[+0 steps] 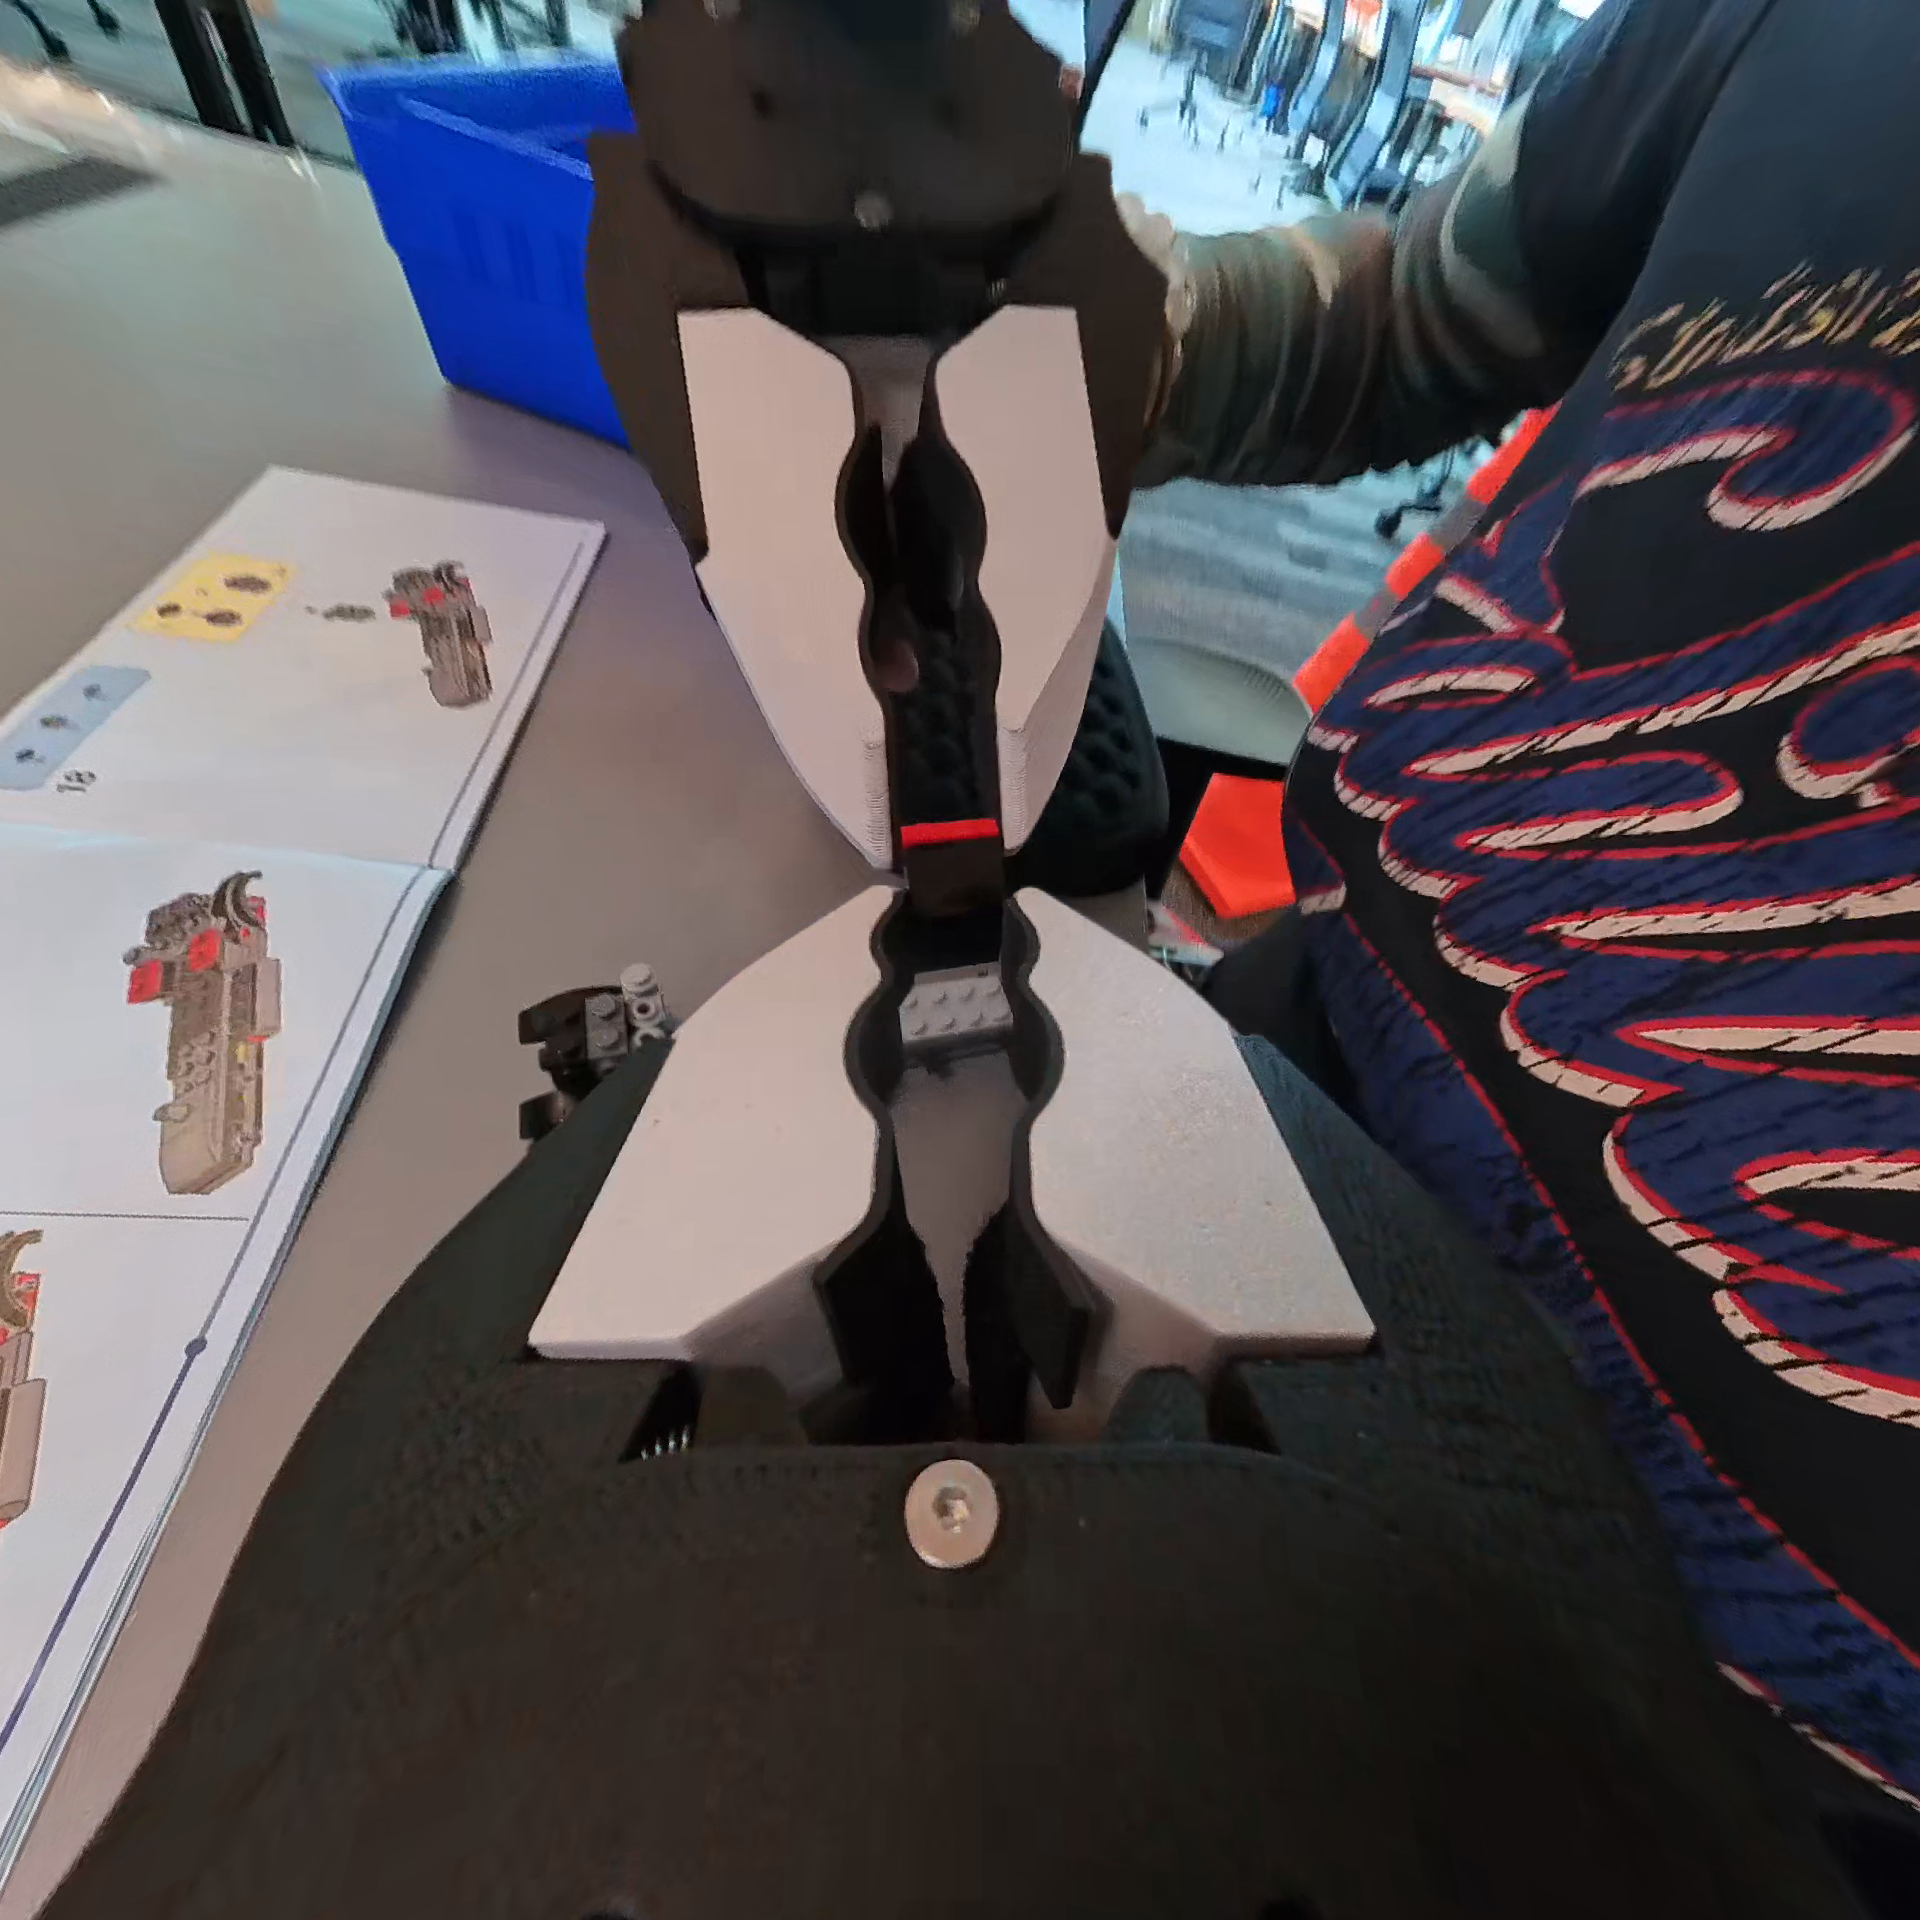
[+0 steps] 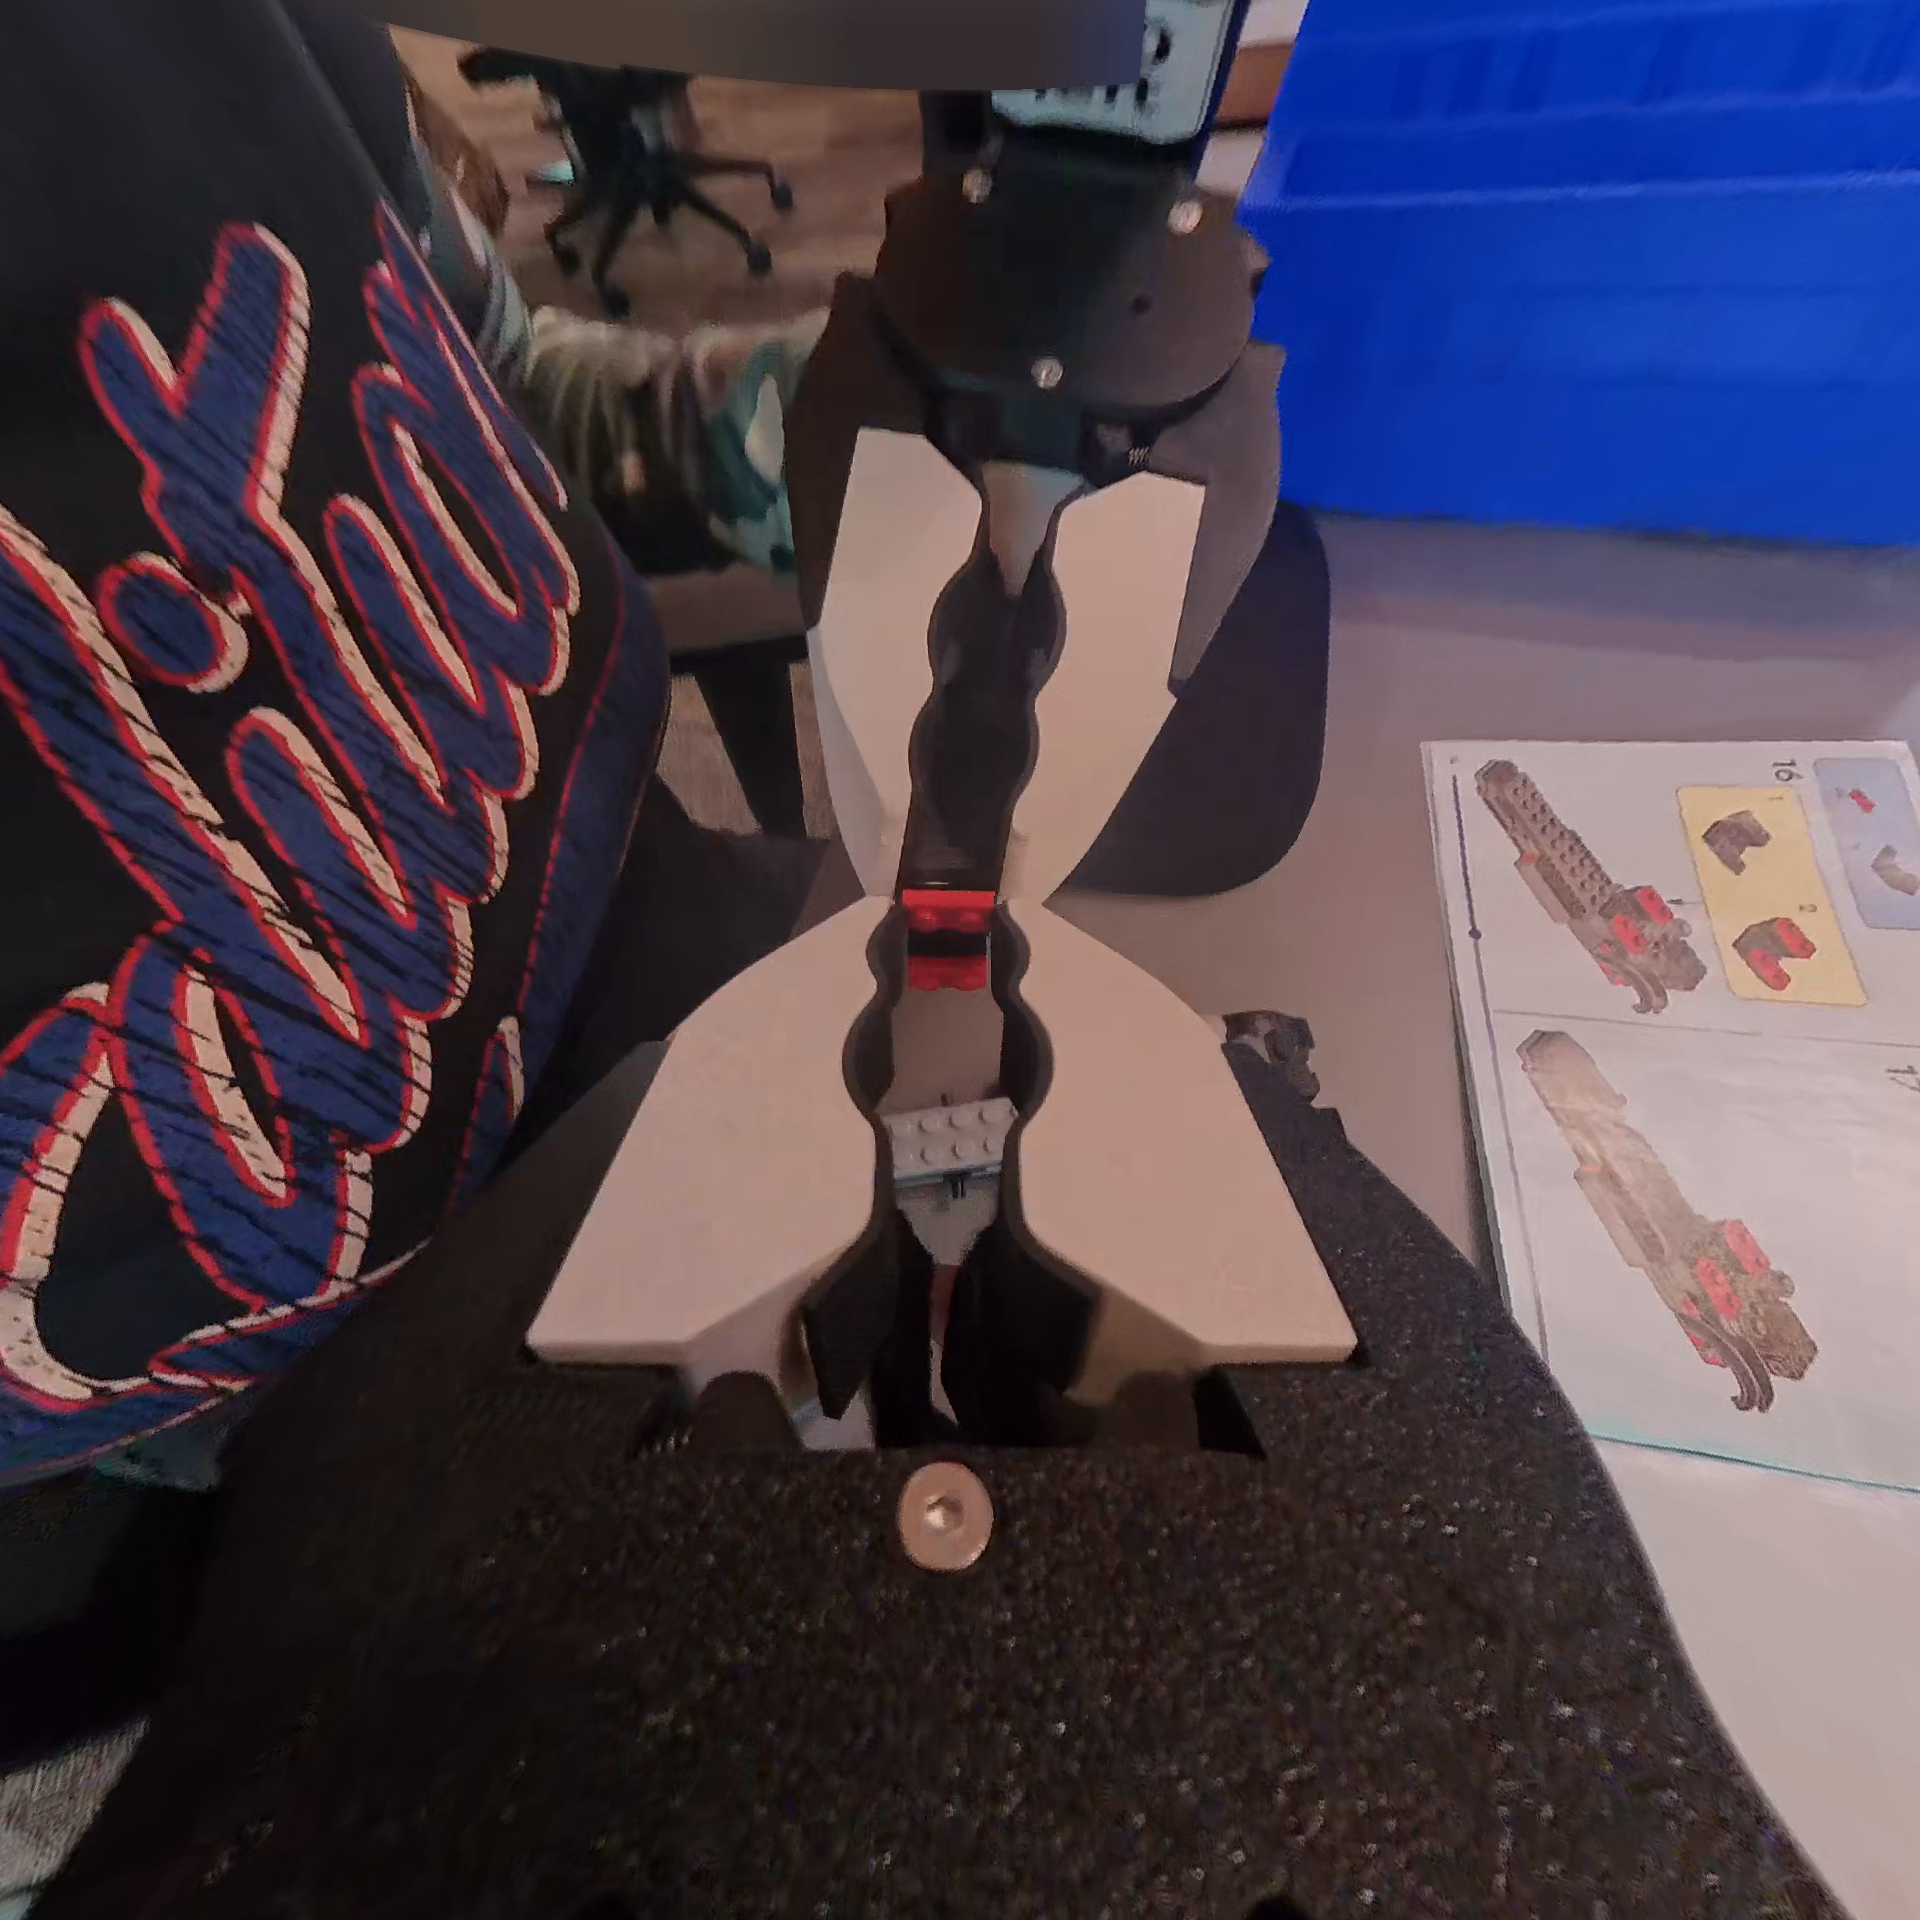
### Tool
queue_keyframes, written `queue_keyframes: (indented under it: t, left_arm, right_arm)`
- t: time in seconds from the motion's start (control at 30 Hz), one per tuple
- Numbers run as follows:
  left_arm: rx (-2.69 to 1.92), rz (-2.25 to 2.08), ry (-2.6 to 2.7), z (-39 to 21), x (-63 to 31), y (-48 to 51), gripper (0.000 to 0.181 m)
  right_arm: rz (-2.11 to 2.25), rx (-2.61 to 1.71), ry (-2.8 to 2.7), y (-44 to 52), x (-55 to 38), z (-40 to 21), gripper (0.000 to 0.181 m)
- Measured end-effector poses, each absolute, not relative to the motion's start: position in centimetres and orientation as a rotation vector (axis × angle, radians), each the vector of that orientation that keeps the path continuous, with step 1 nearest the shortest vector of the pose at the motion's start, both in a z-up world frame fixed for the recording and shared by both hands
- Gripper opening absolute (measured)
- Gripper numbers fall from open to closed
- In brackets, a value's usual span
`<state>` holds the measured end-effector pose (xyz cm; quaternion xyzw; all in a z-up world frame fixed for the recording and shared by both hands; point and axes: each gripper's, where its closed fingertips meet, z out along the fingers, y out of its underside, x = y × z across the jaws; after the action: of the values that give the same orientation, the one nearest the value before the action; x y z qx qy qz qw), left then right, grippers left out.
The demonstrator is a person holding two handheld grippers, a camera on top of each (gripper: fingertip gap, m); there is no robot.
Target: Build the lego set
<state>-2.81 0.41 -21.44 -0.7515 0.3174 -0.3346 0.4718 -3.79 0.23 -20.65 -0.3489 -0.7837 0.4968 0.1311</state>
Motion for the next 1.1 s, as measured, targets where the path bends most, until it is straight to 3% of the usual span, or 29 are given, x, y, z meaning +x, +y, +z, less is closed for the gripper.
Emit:
queue_keyframes:
  t: [0.3,0.93,1.1]
  left_arm:
    - [-1.982,-0.806,0.894,-23.3,-1.9,0.0,0.016]
    - [-1.806,-0.781,0.776,-21.7,-1.9,0.7,0.016]
    - [-1.633,-0.682,0.556,-19.2,-3.4,2.6,0.016]
  right_arm:
    - [1.319,-0.950,-2.436,-0.1,-3.0,-22.2,0.016]
    - [1.332,-0.882,-2.362,0.3,-3.4,-20.4,0.017]
    - [1.276,-0.866,-2.172,1.8,-4.9,-17.5,0.044]
